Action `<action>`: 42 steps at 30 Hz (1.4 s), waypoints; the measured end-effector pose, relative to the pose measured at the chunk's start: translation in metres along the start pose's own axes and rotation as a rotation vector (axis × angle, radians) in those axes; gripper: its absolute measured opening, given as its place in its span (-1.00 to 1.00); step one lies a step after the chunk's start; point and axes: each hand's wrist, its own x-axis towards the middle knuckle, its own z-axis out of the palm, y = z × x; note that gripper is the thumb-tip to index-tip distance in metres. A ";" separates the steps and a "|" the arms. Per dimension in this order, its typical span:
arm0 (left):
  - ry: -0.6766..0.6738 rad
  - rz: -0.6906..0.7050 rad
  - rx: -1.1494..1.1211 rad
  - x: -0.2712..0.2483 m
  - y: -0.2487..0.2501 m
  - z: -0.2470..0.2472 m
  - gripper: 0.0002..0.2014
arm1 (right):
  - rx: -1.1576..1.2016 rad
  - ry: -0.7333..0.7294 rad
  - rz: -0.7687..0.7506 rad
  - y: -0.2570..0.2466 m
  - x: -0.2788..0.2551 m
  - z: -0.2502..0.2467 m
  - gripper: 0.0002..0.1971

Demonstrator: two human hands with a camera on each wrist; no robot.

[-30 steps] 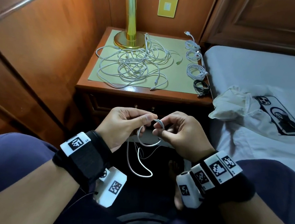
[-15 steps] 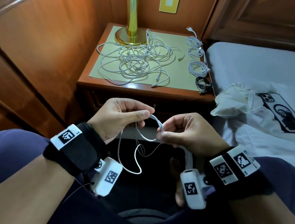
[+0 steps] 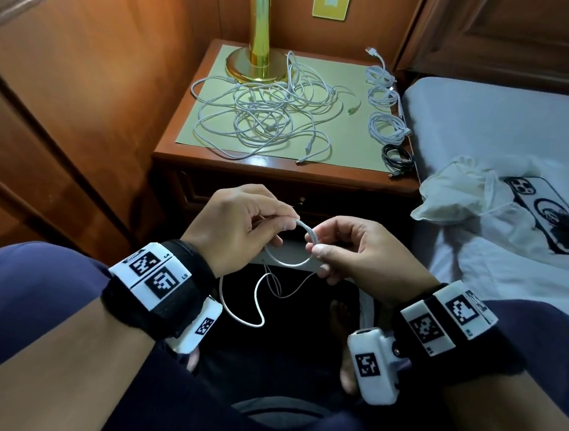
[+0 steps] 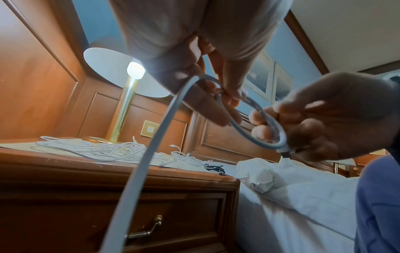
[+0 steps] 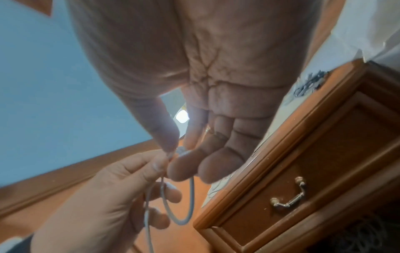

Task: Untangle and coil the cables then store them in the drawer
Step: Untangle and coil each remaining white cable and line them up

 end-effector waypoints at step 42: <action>0.099 0.168 0.174 0.002 0.004 0.006 -0.93 | -0.030 0.494 -0.282 -0.009 -0.005 -0.021 -0.87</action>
